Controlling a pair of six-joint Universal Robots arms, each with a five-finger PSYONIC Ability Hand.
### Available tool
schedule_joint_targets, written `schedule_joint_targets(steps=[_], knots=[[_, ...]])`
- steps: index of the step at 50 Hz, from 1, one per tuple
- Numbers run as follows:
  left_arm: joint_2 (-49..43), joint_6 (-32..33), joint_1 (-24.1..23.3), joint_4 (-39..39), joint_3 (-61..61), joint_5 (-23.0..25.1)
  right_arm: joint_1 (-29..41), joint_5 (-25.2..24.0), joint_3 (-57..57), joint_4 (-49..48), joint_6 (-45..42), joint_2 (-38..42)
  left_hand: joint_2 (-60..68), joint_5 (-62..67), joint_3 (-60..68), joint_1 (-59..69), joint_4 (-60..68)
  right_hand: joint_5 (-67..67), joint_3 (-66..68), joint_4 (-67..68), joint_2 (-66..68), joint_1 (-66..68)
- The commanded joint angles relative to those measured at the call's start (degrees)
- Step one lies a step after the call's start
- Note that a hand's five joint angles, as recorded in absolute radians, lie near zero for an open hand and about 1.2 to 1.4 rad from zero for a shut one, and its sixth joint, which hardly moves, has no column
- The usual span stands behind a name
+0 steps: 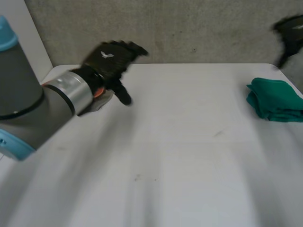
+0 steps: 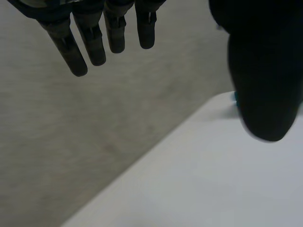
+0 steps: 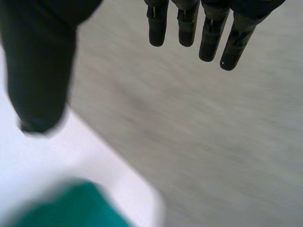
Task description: Fold the laundry.
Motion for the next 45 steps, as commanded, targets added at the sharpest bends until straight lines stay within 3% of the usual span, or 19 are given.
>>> schedule_joint_targets(steps=[1,7,10,20,25,27,28,33,39,45], knots=[[-3.7,4.8,11.6,6.9,0.9,-0.1,12.1,-8.9,28.9,-4.7,2.9,-11.4,-2.0,-2.4,-3.5,-1.9,-2.0,-3.4,-2.3,-3.2,-2.5,-1.3],[-14.9,19.4,21.3,7.3,5.5,6.2,20.0,-8.5,47.2,-12.4,-1.1,-16.3,-1.8,-2.3,-3.3,-1.7,-1.8,-3.4,-2.3,-3.2,-2.5,-1.3],[-21.4,25.6,22.7,7.5,9.5,7.1,21.5,-8.2,52.6,-14.2,-4.0,-17.5,-1.5,-1.9,-3.0,-1.4,-1.5,-3.4,-2.3,-3.2,-2.5,-1.3],[-37.4,28.7,25.3,7.7,22.1,7.1,21.1,-6.9,58.6,-15.2,-7.5,-18.6,4.2,3.8,2.7,4.3,4.2,-3.4,-2.3,-3.2,-2.5,-1.3],[-40.1,28.6,25.6,7.7,24.4,6.9,21.0,-6.3,60.5,-15.5,-7.6,-19.3,28.7,28.3,27.3,28.8,28.7,-3.4,-2.3,-3.2,-2.5,-1.3],[-40.8,28.6,25.5,8.0,24.4,5.9,21.0,-6.3,61.0,-15.8,-7.6,-19.4,53.2,52.8,51.8,53.3,53.2,-3.4,-2.3,-3.2,-2.5,-1.3],[-40.9,28.7,25.3,8.0,24.2,5.2,21.0,-6.3,61.2,-16.0,-7.6,-19.5,66.7,66.2,65.2,66.8,66.7,-3.4,-2.3,-3.2,-2.5,-1.3],[-37.8,28.6,22.4,11.6,22.1,-2.1,20.7,-6.2,61.7,-16.4,-7.5,-20.3,67.8,67.3,66.3,67.9,67.8,-3.4,-2.3,-3.2,-2.5,-1.3],[-25.6,25.6,16.7,14.4,13.1,-5.3,19.6,-4.9,61.0,-16.6,-7.5,-22.1,67.8,67.3,66.3,67.9,67.8,-3.4,-2.3,-3.2,-2.5,-1.3],[-7.6,12.7,5.3,14.7,0.2,-5.5,18.2,-2.3,59.9,-16.9,-6.8,-24.3,67.8,67.3,66.3,67.9,67.8,-3.4,-2.3,-3.2,-2.5,-1.3]])
